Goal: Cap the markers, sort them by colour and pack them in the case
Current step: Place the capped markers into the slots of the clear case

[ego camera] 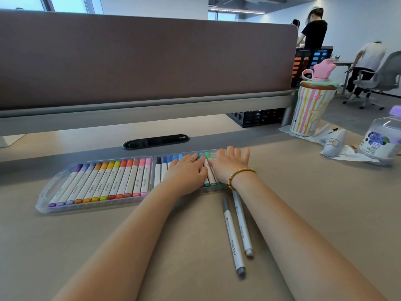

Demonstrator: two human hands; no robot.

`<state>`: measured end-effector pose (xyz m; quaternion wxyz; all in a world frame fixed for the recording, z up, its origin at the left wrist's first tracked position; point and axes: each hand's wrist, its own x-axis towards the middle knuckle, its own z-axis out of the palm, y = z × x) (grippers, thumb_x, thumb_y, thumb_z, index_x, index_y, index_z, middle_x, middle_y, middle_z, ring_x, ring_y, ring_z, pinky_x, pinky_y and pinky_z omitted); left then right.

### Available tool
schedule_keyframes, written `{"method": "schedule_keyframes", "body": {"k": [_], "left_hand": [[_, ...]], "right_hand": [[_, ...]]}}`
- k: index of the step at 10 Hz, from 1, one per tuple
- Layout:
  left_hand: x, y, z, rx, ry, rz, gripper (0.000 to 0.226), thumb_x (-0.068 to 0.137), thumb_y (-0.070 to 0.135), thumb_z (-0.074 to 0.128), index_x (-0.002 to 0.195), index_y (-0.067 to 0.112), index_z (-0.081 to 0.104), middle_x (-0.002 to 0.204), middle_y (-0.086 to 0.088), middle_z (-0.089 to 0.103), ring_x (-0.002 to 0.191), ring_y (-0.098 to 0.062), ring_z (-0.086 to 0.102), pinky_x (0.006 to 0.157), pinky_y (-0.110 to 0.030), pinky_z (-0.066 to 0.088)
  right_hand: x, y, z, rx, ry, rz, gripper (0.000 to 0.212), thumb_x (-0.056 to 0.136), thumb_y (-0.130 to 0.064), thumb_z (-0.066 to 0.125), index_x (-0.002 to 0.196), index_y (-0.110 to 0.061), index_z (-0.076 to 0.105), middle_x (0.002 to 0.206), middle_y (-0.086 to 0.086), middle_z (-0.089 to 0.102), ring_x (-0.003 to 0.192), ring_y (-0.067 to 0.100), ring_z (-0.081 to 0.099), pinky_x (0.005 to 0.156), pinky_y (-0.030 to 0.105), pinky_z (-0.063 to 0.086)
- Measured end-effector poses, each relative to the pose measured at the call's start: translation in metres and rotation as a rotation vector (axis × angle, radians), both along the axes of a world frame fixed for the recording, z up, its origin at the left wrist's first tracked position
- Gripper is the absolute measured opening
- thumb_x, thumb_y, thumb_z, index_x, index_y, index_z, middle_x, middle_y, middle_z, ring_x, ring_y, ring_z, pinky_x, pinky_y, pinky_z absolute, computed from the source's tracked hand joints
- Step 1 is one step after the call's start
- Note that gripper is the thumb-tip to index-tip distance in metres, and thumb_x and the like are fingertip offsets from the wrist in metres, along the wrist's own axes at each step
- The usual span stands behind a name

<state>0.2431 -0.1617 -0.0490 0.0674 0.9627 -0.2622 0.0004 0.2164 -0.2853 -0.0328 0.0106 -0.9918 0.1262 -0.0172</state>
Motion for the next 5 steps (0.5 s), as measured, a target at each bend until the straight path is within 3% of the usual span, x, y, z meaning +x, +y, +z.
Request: {"method": "schedule_keyframes", "body": {"k": [1, 3, 5], "left_hand": [[0.000, 0.000, 0.001, 0.013, 0.005, -0.002, 0.051, 0.101, 0.038, 0.018, 0.150, 0.024, 0.013, 0.158, 0.002, 0.011, 0.145, -0.017, 0.009, 0.117, -0.043, 0.007], [-0.001, 0.002, 0.002, -0.013, 0.008, -0.016, 0.050, 0.101, 0.037, 0.018, 0.150, 0.023, 0.016, 0.157, 0.001, 0.013, 0.145, -0.017, 0.010, 0.117, -0.042, 0.006], [-0.008, 0.001, 0.006, -0.041, 0.001, -0.012, 0.048, 0.102, 0.035, 0.021, 0.148, 0.023, 0.022, 0.156, 0.001, 0.019, 0.144, -0.017, 0.016, 0.116, -0.043, 0.010]], "right_hand": [[0.001, -0.008, 0.004, 0.105, 0.109, -0.001, 0.053, 0.098, -0.050, 0.024, 0.141, -0.020, 0.030, 0.147, 0.012, 0.028, 0.137, 0.030, 0.023, 0.114, 0.054, 0.002], [-0.006, -0.006, 0.000, 0.051, 0.002, -0.034, 0.059, 0.098, -0.052, 0.020, 0.140, -0.013, 0.030, 0.144, 0.011, 0.033, 0.135, 0.030, 0.028, 0.114, 0.054, 0.002], [-0.015, -0.008, -0.003, 0.077, -0.022, -0.024, 0.061, 0.094, -0.058, 0.028, 0.140, -0.017, 0.033, 0.146, 0.012, 0.031, 0.135, 0.031, 0.028, 0.113, 0.054, 0.006]]}}
